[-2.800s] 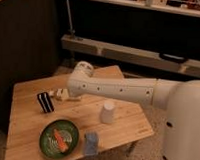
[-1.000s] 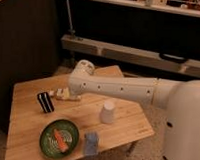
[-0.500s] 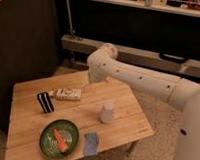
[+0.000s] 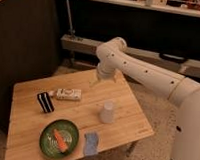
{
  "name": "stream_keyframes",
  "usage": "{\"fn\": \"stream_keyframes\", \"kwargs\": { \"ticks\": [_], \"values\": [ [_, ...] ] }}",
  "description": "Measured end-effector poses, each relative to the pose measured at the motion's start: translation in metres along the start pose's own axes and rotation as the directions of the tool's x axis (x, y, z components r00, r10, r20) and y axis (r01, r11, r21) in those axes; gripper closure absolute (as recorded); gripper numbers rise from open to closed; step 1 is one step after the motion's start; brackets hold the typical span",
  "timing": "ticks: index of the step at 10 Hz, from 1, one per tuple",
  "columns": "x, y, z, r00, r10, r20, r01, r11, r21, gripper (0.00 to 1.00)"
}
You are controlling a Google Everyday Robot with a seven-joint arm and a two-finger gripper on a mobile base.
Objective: Place the ceramic cup over the eraser
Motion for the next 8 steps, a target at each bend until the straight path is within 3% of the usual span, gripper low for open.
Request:
{"fn": "stream_keyframes", "kwargs": {
  "ticks": [1,2,4,5,6,8],
  "values": [
    [-0.014,-0.005,0.001,1.0,0.009,0.025,-0.009,1.0,0.0,0.2],
    [-0.043,-0.012,0.004,0.997,0.033,0.064,-0.033,0.999,0.0,0.2],
    [-0.08,-0.01,0.01,0.993,0.079,0.086,-0.08,0.997,-0.003,0.2],
    [-0.094,-0.007,0.014,0.991,0.107,0.081,-0.107,0.994,-0.004,0.2],
    [-0.103,0.002,0.014,0.988,0.144,0.049,-0.143,0.99,-0.016,0.2],
    [-0.1,0.014,0.014,0.984,0.179,-0.003,-0.179,0.984,-0.022,0.2]
  ]
}}
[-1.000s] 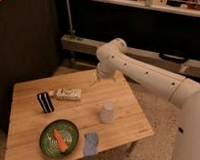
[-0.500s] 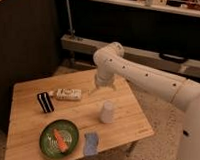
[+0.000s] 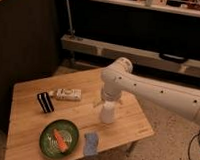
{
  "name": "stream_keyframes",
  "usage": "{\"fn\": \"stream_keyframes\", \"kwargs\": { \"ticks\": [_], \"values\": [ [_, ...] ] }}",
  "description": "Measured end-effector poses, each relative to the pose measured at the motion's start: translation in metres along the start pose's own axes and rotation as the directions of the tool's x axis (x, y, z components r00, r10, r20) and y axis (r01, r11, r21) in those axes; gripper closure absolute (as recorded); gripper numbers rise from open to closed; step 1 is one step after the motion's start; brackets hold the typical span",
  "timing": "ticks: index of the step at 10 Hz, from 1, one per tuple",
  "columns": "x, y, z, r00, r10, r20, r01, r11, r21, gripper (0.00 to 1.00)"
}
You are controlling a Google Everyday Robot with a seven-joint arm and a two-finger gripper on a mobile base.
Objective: Place the ceramic cup over the eraser
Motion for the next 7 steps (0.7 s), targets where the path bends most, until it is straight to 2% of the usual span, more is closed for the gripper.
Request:
{"fn": "stream_keyframes", "kwargs": {
  "ticks": [1,3,7],
  "values": [
    [0.007,0.004,0.001,0.999,0.015,-0.03,-0.015,1.0,0.01,0.2],
    [0.014,0.001,0.009,0.999,0.016,-0.04,-0.015,1.0,0.019,0.2],
    [0.006,-0.005,0.033,0.999,0.001,0.053,-0.001,1.0,0.001,0.2]
  ]
}}
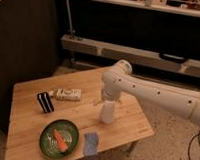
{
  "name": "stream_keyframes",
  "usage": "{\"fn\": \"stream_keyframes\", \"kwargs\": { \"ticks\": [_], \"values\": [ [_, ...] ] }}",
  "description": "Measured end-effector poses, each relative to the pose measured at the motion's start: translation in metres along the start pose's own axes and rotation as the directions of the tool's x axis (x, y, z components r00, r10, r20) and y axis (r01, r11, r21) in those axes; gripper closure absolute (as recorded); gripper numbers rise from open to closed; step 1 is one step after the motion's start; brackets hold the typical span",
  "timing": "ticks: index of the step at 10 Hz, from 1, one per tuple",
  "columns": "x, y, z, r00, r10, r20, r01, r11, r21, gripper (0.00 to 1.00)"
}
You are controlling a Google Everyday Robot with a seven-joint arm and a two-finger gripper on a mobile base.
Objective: Place the ceramic cup over the eraser
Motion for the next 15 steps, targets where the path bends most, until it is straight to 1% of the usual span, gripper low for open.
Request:
{"fn": "stream_keyframes", "kwargs": {
  "ticks": [3,5,7,8,9,10,11,12,13,15],
  "values": [
    [-0.005,-0.005,0.014,1.0,-0.008,0.025,0.008,1.0,0.009,0.2],
    [-0.002,-0.011,0.023,1.0,-0.011,0.021,0.01,1.0,0.016,0.2],
    [0.0,-0.015,0.03,1.0,-0.011,0.028,0.01,1.0,0.013,0.2],
    [-0.001,-0.013,0.034,0.999,-0.002,0.039,0.002,1.0,0.008,0.24],
    [-0.002,-0.011,0.037,0.998,0.004,0.055,-0.004,1.0,0.0,0.31],
    [-0.003,-0.011,0.04,0.997,0.011,0.075,-0.01,1.0,-0.01,0.44],
    [-0.003,-0.01,0.041,0.996,0.018,0.083,-0.017,1.0,-0.011,0.55],
    [-0.003,-0.009,0.041,0.996,0.022,0.086,-0.02,1.0,-0.013,0.6],
    [-0.003,-0.01,0.042,0.996,0.021,0.089,-0.02,1.0,-0.011,0.75],
    [-0.003,-0.01,0.041,0.996,0.02,0.089,-0.02,1.0,-0.011,0.94]
  ]
}}
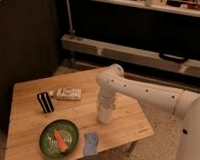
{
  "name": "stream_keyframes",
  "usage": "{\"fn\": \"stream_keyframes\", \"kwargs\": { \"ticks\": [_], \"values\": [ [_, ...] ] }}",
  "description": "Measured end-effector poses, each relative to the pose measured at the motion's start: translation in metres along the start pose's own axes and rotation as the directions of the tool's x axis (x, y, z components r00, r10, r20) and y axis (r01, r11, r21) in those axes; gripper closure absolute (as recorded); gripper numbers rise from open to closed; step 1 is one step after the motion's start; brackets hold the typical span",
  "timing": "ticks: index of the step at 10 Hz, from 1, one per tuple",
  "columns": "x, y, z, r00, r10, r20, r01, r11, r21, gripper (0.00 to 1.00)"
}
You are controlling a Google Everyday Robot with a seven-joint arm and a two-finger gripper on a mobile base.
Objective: Place the ceramic cup over the eraser
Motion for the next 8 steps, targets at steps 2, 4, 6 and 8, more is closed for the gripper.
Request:
{"fn": "stream_keyframes", "kwargs": {
  "ticks": [2,4,6,8],
  "values": [
    [0.0,0.0,-0.001,1.0,-0.002,-0.002,0.002,1.0,-0.001,1.0],
    [0.004,-0.01,-0.02,0.998,-0.038,-0.043,0.038,0.999,0.0,1.0],
    [0.011,-0.019,-0.059,0.992,-0.077,-0.097,0.077,0.997,-0.003,1.0],
    [0.02,-0.033,-0.112,0.979,-0.128,-0.155,0.13,0.991,0.002,1.0]
  ]
}}
